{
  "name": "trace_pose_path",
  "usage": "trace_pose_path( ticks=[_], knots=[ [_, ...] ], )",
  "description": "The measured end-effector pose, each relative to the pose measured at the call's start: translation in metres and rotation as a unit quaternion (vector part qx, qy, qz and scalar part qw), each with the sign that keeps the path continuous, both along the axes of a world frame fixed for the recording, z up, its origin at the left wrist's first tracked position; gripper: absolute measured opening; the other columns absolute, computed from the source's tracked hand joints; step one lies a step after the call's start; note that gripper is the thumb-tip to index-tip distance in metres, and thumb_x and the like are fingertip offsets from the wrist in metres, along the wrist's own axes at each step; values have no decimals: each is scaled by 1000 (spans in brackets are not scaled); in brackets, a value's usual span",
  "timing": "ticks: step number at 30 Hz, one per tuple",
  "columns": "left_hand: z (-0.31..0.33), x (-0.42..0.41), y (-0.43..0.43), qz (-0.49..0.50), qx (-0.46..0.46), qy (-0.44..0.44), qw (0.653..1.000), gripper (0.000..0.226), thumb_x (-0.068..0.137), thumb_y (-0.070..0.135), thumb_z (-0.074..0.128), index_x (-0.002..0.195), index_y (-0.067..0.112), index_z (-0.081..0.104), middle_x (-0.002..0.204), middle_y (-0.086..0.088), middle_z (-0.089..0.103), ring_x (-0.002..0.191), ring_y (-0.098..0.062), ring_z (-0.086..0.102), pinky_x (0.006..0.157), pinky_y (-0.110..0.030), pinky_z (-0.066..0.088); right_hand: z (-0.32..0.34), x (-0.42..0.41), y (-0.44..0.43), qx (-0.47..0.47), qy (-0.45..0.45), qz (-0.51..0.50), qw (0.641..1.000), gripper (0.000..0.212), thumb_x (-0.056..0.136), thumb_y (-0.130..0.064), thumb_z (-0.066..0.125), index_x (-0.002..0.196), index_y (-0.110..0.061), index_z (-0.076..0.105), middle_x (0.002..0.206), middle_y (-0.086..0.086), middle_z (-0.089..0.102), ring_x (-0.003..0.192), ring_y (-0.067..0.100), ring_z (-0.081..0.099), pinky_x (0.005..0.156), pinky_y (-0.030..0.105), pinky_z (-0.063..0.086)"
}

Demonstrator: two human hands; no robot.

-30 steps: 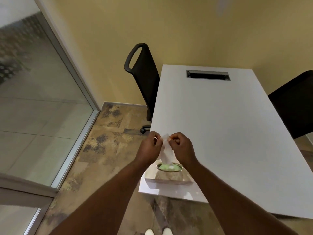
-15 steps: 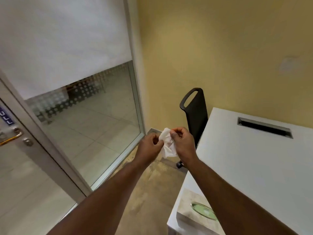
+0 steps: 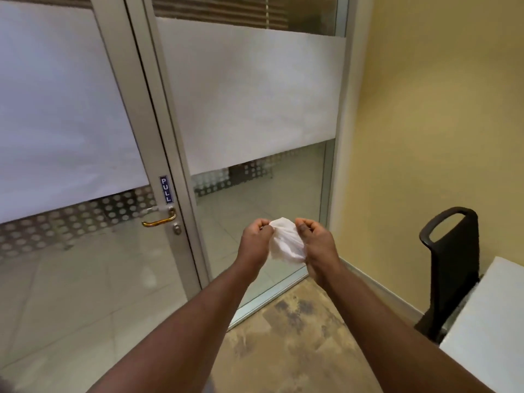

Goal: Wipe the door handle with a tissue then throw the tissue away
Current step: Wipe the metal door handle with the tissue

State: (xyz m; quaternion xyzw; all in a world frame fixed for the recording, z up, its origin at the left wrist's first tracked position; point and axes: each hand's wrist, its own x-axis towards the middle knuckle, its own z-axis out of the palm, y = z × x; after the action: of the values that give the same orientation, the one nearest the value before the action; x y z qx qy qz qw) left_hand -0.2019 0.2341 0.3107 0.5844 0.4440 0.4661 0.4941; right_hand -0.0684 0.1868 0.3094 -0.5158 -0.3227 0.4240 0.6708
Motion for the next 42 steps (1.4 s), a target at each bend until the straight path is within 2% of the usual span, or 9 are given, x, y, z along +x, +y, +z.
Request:
trace_pose_path(
  ticks=[5, 8, 13, 16, 20, 27, 34, 38, 42],
  knots=[
    [18, -51, 48, 22, -34, -80, 996, 20, 97, 7, 52, 88, 19, 66, 82, -4, 68, 77, -22, 62, 70, -33, 51, 10, -47, 49, -6, -4, 136, 991, 52, 81, -59, 67, 100, -10, 73, 80, 6, 77, 60, 14, 70, 44, 23, 48],
    [35, -85, 84, 14, -29, -82, 996, 20, 96, 7, 53, 86, 21, 65, 79, -3, 68, 71, -22, 61, 56, -26, 46, 17, -76, 92, -6, -23, 209, 978, 63, 75, -68, 72, 101, -11, 76, 84, 8, 76, 62, 16, 67, 46, 24, 43],
    [60, -146, 135, 7, 9, -38, 999, 15, 97, 9, 57, 92, 18, 67, 78, -4, 69, 63, -21, 62, 50, -25, 41, 33, -117, 158, -24, -47, 314, 948, 53, 78, -42, 80, 105, 3, 68, 81, 10, 60, 52, 10, 41, 40, 22, 27],
    [65, -177, 163, 11, 27, -10, 1000, 9, 98, 10, 59, 96, 12, 68, 84, -13, 68, 69, -27, 60, 55, -28, 41, 45, -140, 189, 14, -21, 326, 945, 56, 78, -32, 79, 119, 5, 68, 91, 13, 65, 62, 14, 52, 48, 23, 37],
    [59, -212, 194, 38, 39, 14, 998, 11, 99, 16, 61, 94, 9, 68, 82, -15, 67, 64, -25, 58, 44, -22, 39, 53, -177, 227, 84, 46, 329, 939, 50, 79, -27, 76, 120, 2, 70, 115, 25, 70, 103, 36, 67, 94, 49, 52],
    [34, -260, 250, 151, 45, 2, 987, 16, 99, 14, 61, 87, 10, 71, 68, -3, 62, 61, -22, 53, 59, -29, 47, 45, -220, 297, 92, 90, 274, 953, 45, 80, -31, 74, 107, 4, 71, 107, 26, 70, 96, 37, 68, 81, 48, 54],
    [27, -323, 289, 374, 167, 270, 871, 23, 102, 35, 53, 124, 33, 62, 122, 10, 65, 111, -12, 62, 83, -31, 49, 20, -236, 362, 57, 142, 232, 961, 53, 85, -17, 71, 125, 14, 57, 109, 26, 64, 98, 36, 61, 86, 47, 46],
    [33, -344, 321, 383, 220, 390, 808, 50, 106, 32, 49, 155, 27, 41, 163, 3, 37, 153, -17, 30, 121, -37, 30, 0, -242, 393, 44, 109, 241, 963, 61, 73, -23, 66, 125, 9, 60, 113, 32, 65, 95, 35, 63, 80, 43, 48],
    [42, -351, 355, 354, 265, 456, 772, 64, 109, 30, 39, 166, 20, 12, 174, 4, 1, 159, -10, -10, 130, -34, 1, -31, -241, 423, -5, 20, 184, 983, 29, 90, -9, 62, 118, -3, 68, 111, 19, 72, 96, 34, 67, 87, 47, 54]
  ],
)
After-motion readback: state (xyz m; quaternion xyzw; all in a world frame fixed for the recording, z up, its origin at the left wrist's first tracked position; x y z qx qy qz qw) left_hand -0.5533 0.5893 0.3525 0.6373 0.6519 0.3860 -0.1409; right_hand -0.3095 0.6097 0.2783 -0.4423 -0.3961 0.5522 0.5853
